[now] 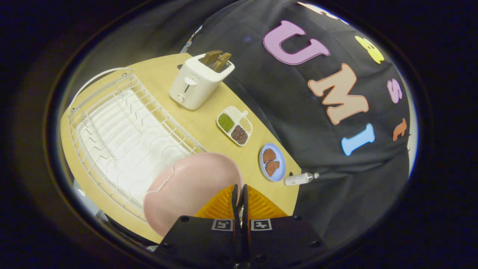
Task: Take the plate from the dish rack, then take the spoon from the basket and place it into the plate.
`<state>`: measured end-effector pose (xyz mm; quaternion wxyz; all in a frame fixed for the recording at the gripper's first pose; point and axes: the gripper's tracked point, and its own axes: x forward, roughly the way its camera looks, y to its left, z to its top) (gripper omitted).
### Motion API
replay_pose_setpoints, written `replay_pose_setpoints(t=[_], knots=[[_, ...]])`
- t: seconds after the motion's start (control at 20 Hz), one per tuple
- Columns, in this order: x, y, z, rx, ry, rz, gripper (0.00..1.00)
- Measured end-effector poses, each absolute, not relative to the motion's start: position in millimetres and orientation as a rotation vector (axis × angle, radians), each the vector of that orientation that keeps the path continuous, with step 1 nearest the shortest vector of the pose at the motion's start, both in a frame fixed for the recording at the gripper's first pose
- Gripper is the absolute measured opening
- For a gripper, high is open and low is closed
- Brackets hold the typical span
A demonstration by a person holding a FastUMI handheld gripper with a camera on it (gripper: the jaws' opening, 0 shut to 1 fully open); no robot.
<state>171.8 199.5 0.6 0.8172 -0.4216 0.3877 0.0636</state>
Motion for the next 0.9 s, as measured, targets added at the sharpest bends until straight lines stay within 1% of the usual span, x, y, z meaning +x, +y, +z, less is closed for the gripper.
replay_pose_setpoints(t=[0.5, 0.6, 0.7, 0.9], knots=[[172.2, 204.3, 18.7, -0.936, 0.794, 0.165, 0.03], [174.8, 209.7, 23.6, -0.975, 0.785, 0.154, 0.03], [190.7, 208.1, 38.4, -1.068, 0.729, 0.134, 0.03], [181.4, 204.2, 63.6, -1.048, 0.71, 0.115, 0.03]])
